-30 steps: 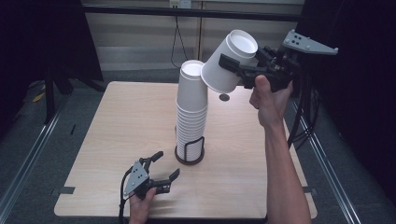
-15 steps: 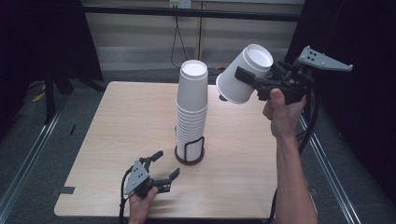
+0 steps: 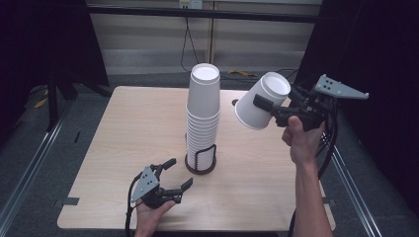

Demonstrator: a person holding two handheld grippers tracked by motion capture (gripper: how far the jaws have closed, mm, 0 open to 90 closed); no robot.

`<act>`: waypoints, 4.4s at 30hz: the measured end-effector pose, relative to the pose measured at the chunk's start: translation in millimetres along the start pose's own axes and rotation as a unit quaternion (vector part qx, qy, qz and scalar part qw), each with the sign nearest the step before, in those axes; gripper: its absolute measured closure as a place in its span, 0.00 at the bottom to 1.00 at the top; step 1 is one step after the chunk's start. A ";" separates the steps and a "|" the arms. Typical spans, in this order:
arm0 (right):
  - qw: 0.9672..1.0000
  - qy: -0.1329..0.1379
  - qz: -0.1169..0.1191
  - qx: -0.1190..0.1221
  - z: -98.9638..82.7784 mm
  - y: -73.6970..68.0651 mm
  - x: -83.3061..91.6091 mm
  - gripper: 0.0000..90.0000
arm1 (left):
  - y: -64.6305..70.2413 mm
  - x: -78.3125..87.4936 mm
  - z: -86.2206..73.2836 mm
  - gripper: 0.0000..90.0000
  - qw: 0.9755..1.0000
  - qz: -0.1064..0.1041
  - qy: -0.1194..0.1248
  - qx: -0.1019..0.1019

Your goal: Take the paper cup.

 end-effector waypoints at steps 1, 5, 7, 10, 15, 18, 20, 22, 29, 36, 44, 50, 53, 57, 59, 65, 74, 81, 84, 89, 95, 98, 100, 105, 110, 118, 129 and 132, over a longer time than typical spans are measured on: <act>1.000 -0.004 -0.001 0.000 -4.1 -0.4 0.0 0.26 | 0.4 -0.4 1.1 0.18 1.000 -0.002 0.000 0.001; 1.000 -0.008 0.004 -0.007 -17.1 -2.6 0.8 0.26 | 2.6 -1.7 7.6 0.18 1.000 -0.014 0.001 0.000; 1.000 -0.014 0.003 -0.008 -23.8 -4.1 1.0 0.26 | 4.7 -2.7 10.1 0.18 1.000 -0.017 0.005 0.008; 1.000 -0.022 0.005 -0.010 -33.7 -6.1 0.5 0.26 | 5.2 -4.8 13.6 0.19 1.000 -0.026 0.007 0.010; 0.999 -0.026 0.006 -0.021 -47.9 -6.7 3.3 0.26 | 6.2 -6.9 16.4 0.19 0.999 -0.031 0.003 0.009; 0.999 -0.028 0.007 -0.027 -54.9 -7.0 5.5 0.26 | 7.1 -8.3 17.8 0.19 0.999 -0.033 0.004 0.011; 0.999 -0.031 0.007 -0.026 -60.4 -7.8 5.8 0.26 | 7.3 -9.9 19.1 0.19 0.999 -0.037 0.004 0.012; 0.999 -0.037 0.008 -0.028 -66.0 -8.8 5.5 0.26 | 7.6 -10.9 21.2 0.19 0.999 -0.043 -0.003 0.003; 0.998 -0.044 0.012 -0.033 -80.0 -12.9 5.6 0.26 | 10.5 -15.4 28.6 0.19 0.999 -0.053 0.000 0.003; 0.998 -0.054 0.020 -0.036 -94.2 -18.9 4.0 0.26 | 11.8 -17.9 33.8 0.18 0.998 -0.059 -0.004 -0.009; 0.997 -0.061 0.028 -0.040 -106.5 -24.4 1.8 0.26 | 14.6 -22.6 37.0 0.18 0.997 -0.071 -0.002 -0.009; 0.997 -0.063 0.034 -0.042 -112.3 -28.5 -0.7 0.26 | 16.7 -25.5 38.7 0.17 0.997 -0.081 -0.005 -0.013; 0.996 -0.064 0.037 -0.042 -113.6 -30.1 -1.3 0.26 | 18.1 -26.6 39.7 0.17 0.996 -0.088 -0.003 -0.009; 0.996 -0.067 0.040 -0.044 -117.5 -31.8 -2.0 0.26 | 18.8 -28.1 39.7 0.17 0.996 -0.091 -0.006 -0.011; 0.996 -0.068 0.043 -0.045 -119.3 -32.7 -2.7 0.26 | 19.7 -28.7 40.3 0.17 0.995 -0.095 -0.007 -0.014; 0.995 -0.069 0.047 -0.046 -122.1 -34.7 -4.0 0.26 | 21.1 -30.4 44.9 0.17 0.994 -0.104 -0.005 -0.021; 0.994 -0.074 0.060 -0.048 -129.2 -38.9 -6.3 0.26 | 22.1 -39.7 47.0 0.17 0.992 -0.125 -0.007 -0.019; 0.993 -0.076 0.071 -0.056 -138.5 -44.0 -9.3 0.26 | 22.8 -49.8 45.0 0.17 0.990 -0.142 -0.018 -0.015; 0.992 -0.083 0.076 -0.058 -143.2 -47.1 -11.9 0.26 | 22.9 -53.4 43.3 0.17 0.989 -0.143 -0.018 -0.011; 0.991 -0.086 0.086 -0.059 -147.8 -52.9 -16.4 0.26 | 20.9 -57.2 41.4 0.13 0.989 -0.147 -0.024 -0.006; 0.989 -0.088 0.098 -0.061 -155.4 -57.7 -20.5 0.26 | 21.9 -61.5 39.9 0.07 0.988 -0.153 -0.035 -0.002; 0.989 -0.091 0.103 -0.061 -158.4 -60.7 -22.5 0.26 | 22.6 -64.7 40.2 0.06 0.987 -0.156 -0.036 -0.001; 0.988 -0.090 0.108 -0.064 -159.7 -62.1 -24.0 0.26 | 23.0 -66.4 41.0 0.06 0.987 -0.158 -0.041 0.000; 0.988 -0.089 0.114 -0.062 -160.6 -65.5 -25.6 0.26 | 23.4 -68.9 43.1 0.06 0.986 -0.160 -0.048 0.003; 0.987 -0.086 0.119 -0.065 -160.8 -66.0 -25.8 0.26 | 23.7 -71.6 44.2 0.08 0.985 -0.169 -0.046 0.007; 0.986 -0.086 0.125 -0.063 -163.8 -68.0 -26.1 0.26 | 25.8 -71.3 43.1 0.15 0.983 -0.174 -0.061 0.004; 0.987 -0.082 0.123 -0.064 -163.7 -69.2 -27.3 0.16 | 25.2 -69.9 40.9 0.17 0.981 -0.172 -0.087 0.000; 0.987 -0.083 0.121 -0.063 -163.2 -68.0 -26.7 0.15 | 24.9 -69.7 40.5 0.17 0.981 -0.173 -0.089 0.006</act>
Point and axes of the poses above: each handheld gripper's, and its own axes: x roughly backward along the jaws, z roughly out of its top, y roughly to its right, the point moved 3 cm from there along -x, roughly forward along the jaws, and after that the axes turned 10 degrees about -z, right-handed, at the moved point
